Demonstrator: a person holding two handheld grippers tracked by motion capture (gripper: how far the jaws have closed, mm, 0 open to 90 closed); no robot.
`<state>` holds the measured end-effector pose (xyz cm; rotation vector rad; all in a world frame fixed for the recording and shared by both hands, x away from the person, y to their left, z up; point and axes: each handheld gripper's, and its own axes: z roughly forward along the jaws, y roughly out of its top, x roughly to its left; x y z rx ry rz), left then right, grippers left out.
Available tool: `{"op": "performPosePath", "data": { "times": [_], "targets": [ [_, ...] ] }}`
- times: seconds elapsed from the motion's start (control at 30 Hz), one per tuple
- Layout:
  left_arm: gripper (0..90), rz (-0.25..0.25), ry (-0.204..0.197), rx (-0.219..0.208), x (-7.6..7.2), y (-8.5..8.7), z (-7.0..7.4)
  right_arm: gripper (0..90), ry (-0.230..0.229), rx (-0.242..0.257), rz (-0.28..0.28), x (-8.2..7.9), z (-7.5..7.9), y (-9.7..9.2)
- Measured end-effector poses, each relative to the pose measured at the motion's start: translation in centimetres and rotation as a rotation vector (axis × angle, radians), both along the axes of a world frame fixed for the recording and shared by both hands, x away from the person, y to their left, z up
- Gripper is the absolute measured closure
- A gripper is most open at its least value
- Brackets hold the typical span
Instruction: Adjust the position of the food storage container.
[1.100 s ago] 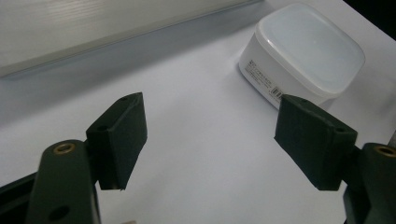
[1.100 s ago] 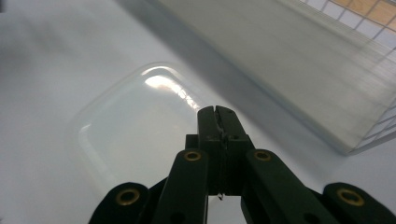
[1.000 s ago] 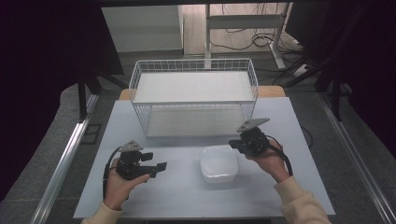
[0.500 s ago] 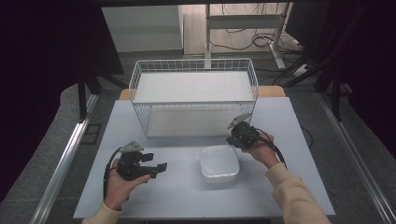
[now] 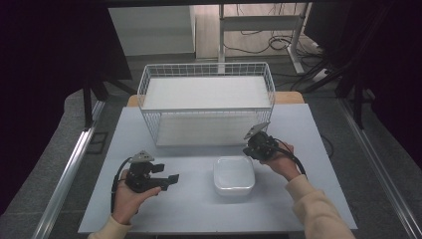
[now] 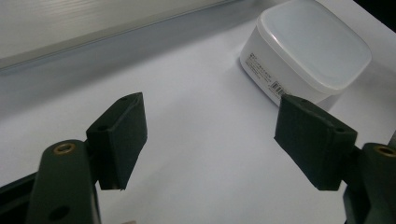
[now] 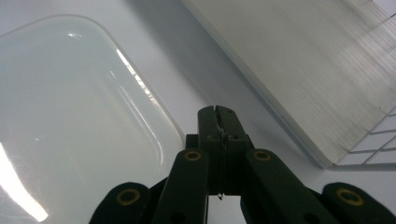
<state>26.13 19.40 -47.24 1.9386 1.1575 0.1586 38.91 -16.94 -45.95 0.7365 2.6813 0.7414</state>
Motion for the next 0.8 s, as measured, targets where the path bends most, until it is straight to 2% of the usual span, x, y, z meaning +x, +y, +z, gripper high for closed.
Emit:
{"op": "performPosePath", "data": {
  "times": [0.1, 0.43, 0.53, 0.8],
  "targets": [
    [24.8, -0.001, 0.003, 0.000, 0.1, 0.0, -0.1, 89.7, 0.013, -0.028, 0.003, -0.1, -0.2, -0.3],
    [24.9, 0.002, 0.001, 0.002, 0.0, 0.0, -0.1, 89.7, 0.011, -0.031, 0.033, -2.7, -0.2, -1.2],
    [24.9, 0.003, 0.001, -0.001, 0.0, 0.0, 0.0, 89.7, 0.018, -0.021, 0.038, -4.4, -0.2, -1.7],
    [24.9, 0.003, 0.002, 0.002, 0.0, 0.0, -0.1, 89.6, 0.036, 0.038, 0.033, -7.1, -0.7, -2.6]
  ]
}}
